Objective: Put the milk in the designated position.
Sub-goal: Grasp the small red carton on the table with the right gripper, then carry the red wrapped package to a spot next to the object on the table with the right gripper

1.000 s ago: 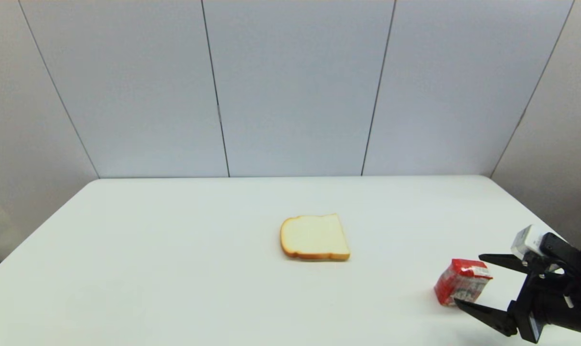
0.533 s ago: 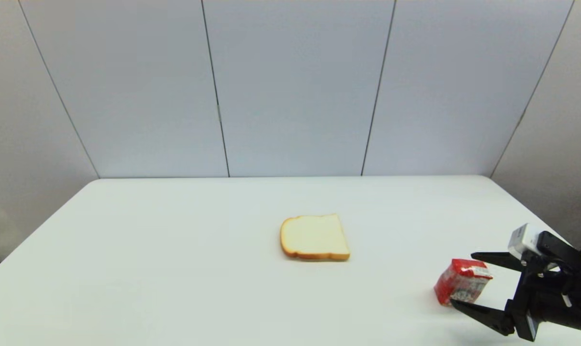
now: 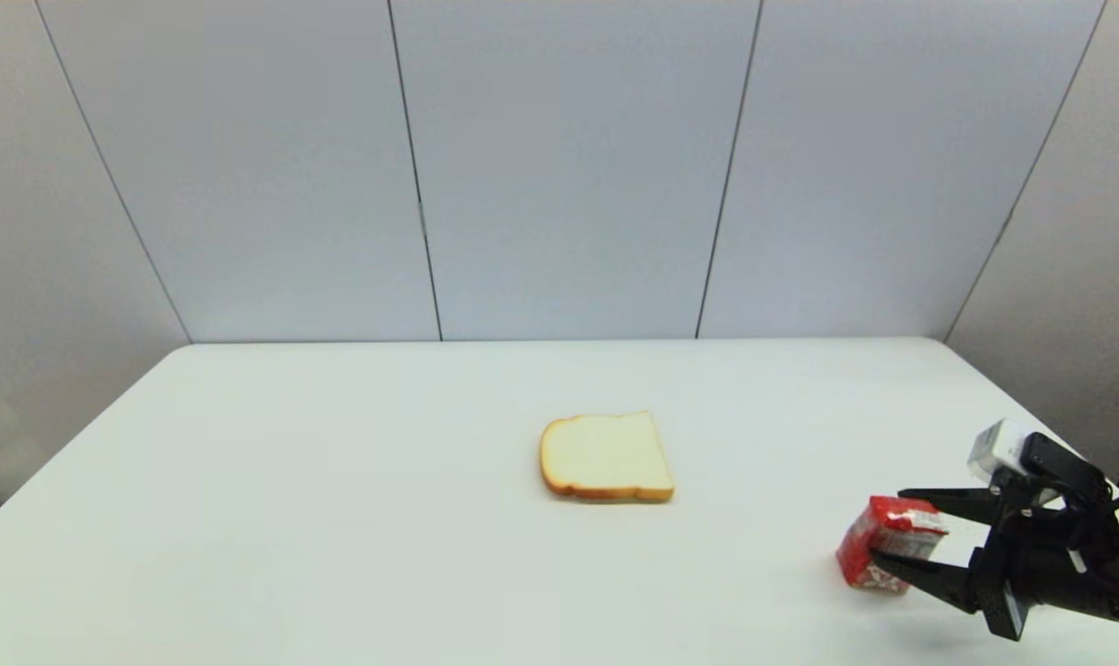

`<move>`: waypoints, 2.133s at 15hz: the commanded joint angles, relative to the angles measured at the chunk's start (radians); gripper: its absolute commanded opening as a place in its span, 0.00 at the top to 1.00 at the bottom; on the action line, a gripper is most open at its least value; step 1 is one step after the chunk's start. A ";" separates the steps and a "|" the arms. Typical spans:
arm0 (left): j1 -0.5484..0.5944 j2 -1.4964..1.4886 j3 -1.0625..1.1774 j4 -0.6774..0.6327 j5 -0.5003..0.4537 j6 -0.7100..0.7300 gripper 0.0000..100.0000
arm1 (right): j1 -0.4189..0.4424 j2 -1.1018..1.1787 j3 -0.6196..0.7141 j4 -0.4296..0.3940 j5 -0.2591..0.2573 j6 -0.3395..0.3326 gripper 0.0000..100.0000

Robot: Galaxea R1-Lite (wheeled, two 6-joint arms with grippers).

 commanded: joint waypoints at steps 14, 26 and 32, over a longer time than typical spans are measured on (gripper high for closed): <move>-0.001 0.000 0.002 0.000 0.000 -0.001 0.00 | -0.011 -0.097 -0.078 -0.038 0.002 0.019 1.00; -0.001 0.000 0.002 0.000 0.000 -0.001 0.00 | 0.333 0.224 -0.831 0.289 -0.506 0.188 1.00; -0.001 0.000 0.002 0.000 0.000 -0.001 0.00 | 0.498 0.389 -0.914 0.315 -0.584 0.263 1.00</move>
